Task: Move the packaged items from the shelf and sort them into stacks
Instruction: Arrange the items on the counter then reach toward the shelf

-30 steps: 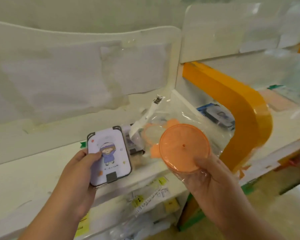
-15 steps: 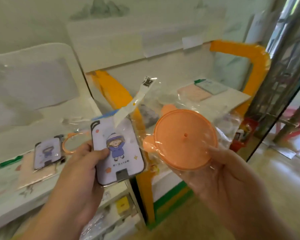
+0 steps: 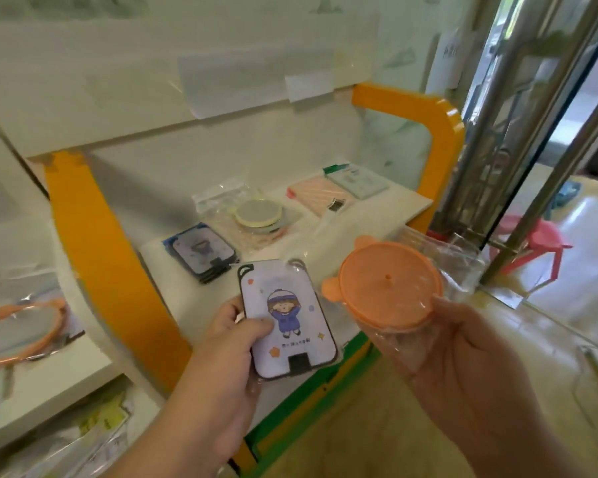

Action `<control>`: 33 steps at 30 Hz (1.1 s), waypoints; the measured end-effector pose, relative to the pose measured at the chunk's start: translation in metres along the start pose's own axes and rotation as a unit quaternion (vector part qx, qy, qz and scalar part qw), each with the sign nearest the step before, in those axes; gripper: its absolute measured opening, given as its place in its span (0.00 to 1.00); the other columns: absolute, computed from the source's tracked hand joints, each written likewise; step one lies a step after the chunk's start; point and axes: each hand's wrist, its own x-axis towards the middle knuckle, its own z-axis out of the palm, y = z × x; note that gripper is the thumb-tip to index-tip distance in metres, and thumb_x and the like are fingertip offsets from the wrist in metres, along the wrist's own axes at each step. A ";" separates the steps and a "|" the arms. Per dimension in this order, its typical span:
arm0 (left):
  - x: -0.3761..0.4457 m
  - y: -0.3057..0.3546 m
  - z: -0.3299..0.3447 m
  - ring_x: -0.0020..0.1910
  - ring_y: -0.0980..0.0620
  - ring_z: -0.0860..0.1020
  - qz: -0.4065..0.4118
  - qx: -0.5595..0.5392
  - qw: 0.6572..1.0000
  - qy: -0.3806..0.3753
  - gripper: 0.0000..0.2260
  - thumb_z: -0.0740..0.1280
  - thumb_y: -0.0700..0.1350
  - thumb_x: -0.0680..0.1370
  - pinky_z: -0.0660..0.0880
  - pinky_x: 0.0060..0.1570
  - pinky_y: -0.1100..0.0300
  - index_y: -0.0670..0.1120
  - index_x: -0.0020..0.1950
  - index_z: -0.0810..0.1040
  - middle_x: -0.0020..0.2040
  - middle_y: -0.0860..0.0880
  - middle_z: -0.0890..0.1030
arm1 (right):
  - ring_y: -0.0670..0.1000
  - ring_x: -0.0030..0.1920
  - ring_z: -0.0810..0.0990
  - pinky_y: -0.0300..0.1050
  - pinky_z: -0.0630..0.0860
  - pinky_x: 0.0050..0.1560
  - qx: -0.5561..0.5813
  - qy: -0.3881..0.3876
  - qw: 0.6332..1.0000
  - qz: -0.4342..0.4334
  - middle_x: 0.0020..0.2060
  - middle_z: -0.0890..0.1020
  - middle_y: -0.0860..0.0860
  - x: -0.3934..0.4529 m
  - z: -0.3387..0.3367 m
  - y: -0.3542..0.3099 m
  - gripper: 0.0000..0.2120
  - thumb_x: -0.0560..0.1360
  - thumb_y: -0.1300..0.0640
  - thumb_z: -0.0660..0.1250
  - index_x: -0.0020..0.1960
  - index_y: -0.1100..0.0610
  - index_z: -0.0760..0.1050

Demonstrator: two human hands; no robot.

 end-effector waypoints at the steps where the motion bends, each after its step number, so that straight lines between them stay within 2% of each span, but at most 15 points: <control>1: 0.013 0.000 0.005 0.47 0.44 0.86 -0.007 -0.006 1.000 0.011 0.13 0.61 0.36 0.81 0.82 0.46 0.46 0.50 0.60 0.78 0.48 0.47 0.88 | 0.67 0.79 0.44 0.64 0.37 0.76 -0.013 0.017 1.000 0.019 0.79 0.49 0.64 0.004 -0.001 0.018 0.23 0.86 0.56 0.38 0.78 0.51 0.36; 4: 0.052 0.000 0.015 0.45 0.46 0.86 -0.018 -0.038 0.999 0.030 0.13 0.60 0.36 0.81 0.82 0.46 0.47 0.50 0.60 0.77 0.46 0.48 0.88 | 0.68 0.77 0.54 0.64 0.46 0.77 0.022 -0.012 1.000 0.017 0.78 0.58 0.64 0.045 -0.014 0.014 0.23 0.86 0.55 0.45 0.80 0.52 0.46; 6: 0.073 0.003 0.022 0.47 0.45 0.86 -0.013 -0.044 0.998 0.037 0.13 0.60 0.35 0.81 0.82 0.49 0.43 0.49 0.61 0.77 0.47 0.48 0.88 | 0.69 0.73 0.65 0.64 0.55 0.75 0.008 0.050 0.998 0.030 0.74 0.67 0.64 0.077 -0.008 -0.003 0.22 0.85 0.55 0.49 0.78 0.52 0.57; 8: 0.091 0.007 0.028 0.45 0.43 0.86 -0.002 -0.045 0.998 0.044 0.13 0.60 0.36 0.81 0.81 0.48 0.39 0.50 0.61 0.77 0.47 0.47 0.88 | 0.68 0.70 0.71 0.64 0.60 0.73 -0.021 0.051 0.998 0.010 0.70 0.73 0.64 0.097 -0.014 -0.001 0.21 0.84 0.56 0.50 0.76 0.51 0.63; 11: 0.112 0.015 0.035 0.35 0.46 0.86 0.015 -0.040 0.997 0.065 0.12 0.60 0.38 0.81 0.76 0.34 0.52 0.51 0.60 0.76 0.42 0.48 0.88 | 0.66 0.62 0.79 0.65 0.67 0.70 -0.061 0.124 0.990 0.020 0.64 0.79 0.63 0.134 0.001 -0.005 0.20 0.83 0.56 0.55 0.74 0.52 0.67; 15: 0.130 0.026 0.033 0.38 0.39 0.86 0.013 -0.062 0.993 0.101 0.12 0.62 0.37 0.81 0.78 0.48 0.29 0.50 0.60 0.77 0.45 0.44 0.88 | 0.63 0.59 0.82 0.65 0.72 0.66 -0.080 0.167 0.982 0.028 0.63 0.80 0.61 0.180 0.006 -0.005 0.17 0.83 0.56 0.58 0.71 0.55 0.69; 19: 0.158 0.029 0.017 0.45 0.45 0.87 0.037 -0.087 0.979 0.182 0.16 0.63 0.35 0.79 0.82 0.44 0.49 0.51 0.61 0.79 0.49 0.46 0.87 | 0.44 0.47 0.84 0.40 0.79 0.47 -0.269 0.159 0.950 0.024 0.50 0.84 0.51 0.223 0.012 -0.003 0.09 0.83 0.56 0.59 0.56 0.55 0.77; 20: 0.163 0.029 0.014 0.47 0.45 0.86 0.044 -0.087 0.974 0.204 0.16 0.63 0.34 0.79 0.81 0.47 0.49 0.51 0.62 0.79 0.51 0.47 0.87 | 0.44 0.45 0.84 0.38 0.78 0.43 -0.317 0.143 0.938 0.009 0.47 0.85 0.49 0.235 0.014 -0.001 0.08 0.82 0.56 0.60 0.55 0.53 0.78; 22: 0.172 0.030 0.007 0.50 0.44 0.85 0.061 -0.088 0.961 0.253 0.17 0.63 0.34 0.79 0.80 0.53 0.44 0.50 0.62 0.79 0.53 0.46 0.87 | 0.47 0.48 0.84 0.40 0.77 0.47 -0.385 0.091 0.918 -0.006 0.47 0.85 0.47 0.260 0.018 0.001 0.09 0.81 0.56 0.61 0.54 0.48 0.79; 24: 0.178 0.031 0.001 0.51 0.42 0.85 0.077 -0.097 0.946 0.300 0.15 0.63 0.34 0.79 0.79 0.56 0.41 0.50 0.61 0.80 0.54 0.46 0.86 | 0.47 0.53 0.80 0.36 0.73 0.52 -0.518 0.012 0.854 -0.038 0.47 0.83 0.41 0.291 0.018 0.005 0.10 0.82 0.55 0.60 0.54 0.43 0.77; 26: 0.185 0.032 -0.004 0.52 0.42 0.84 0.084 -0.113 0.929 0.342 0.15 0.63 0.34 0.79 0.78 0.57 0.41 0.50 0.59 0.80 0.54 0.45 0.86 | 0.41 0.56 0.75 0.25 0.67 0.55 -0.652 -0.114 0.746 -0.076 0.52 0.78 0.34 0.320 0.025 0.012 0.11 0.84 0.52 0.55 0.60 0.39 0.71; 28: 0.192 0.033 -0.009 0.54 0.42 0.83 0.085 -0.122 0.913 0.381 0.17 0.63 0.34 0.79 0.79 0.55 0.44 0.50 0.64 0.77 0.56 0.45 0.85 | 0.37 0.65 0.67 0.39 0.64 0.70 -0.732 -0.229 0.628 -0.132 0.66 0.71 0.35 0.347 0.030 0.026 0.17 0.84 0.53 0.55 0.69 0.37 0.64; 30: 0.199 0.036 -0.010 0.54 0.41 0.82 0.089 -0.122 0.902 0.404 0.19 0.61 0.34 0.79 0.78 0.53 0.46 0.50 0.67 0.75 0.57 0.44 0.84 | 0.45 0.71 0.67 0.58 0.60 0.73 -0.824 -0.282 0.454 -0.189 0.72 0.69 0.44 0.367 0.030 0.044 0.24 0.78 0.56 0.64 0.72 0.44 0.64; 31: 0.202 0.037 -0.012 0.55 0.41 0.82 0.090 -0.118 0.901 0.408 0.19 0.61 0.34 0.80 0.78 0.53 0.46 0.50 0.67 0.75 0.57 0.44 0.84 | 0.49 0.71 0.71 0.57 0.56 0.73 -0.854 -0.297 0.375 -0.202 0.70 0.73 0.46 0.374 0.030 0.052 0.26 0.73 0.54 0.69 0.70 0.47 0.68; 33: 0.207 0.040 -0.013 0.54 0.42 0.82 0.089 -0.104 0.896 0.422 0.18 0.60 0.35 0.80 0.78 0.54 0.46 0.51 0.66 0.75 0.56 0.45 0.85 | 0.51 0.64 0.78 0.49 0.46 0.68 -0.877 -0.324 0.288 -0.209 0.62 0.79 0.47 0.380 0.030 0.060 0.24 0.68 0.47 0.68 0.64 0.48 0.76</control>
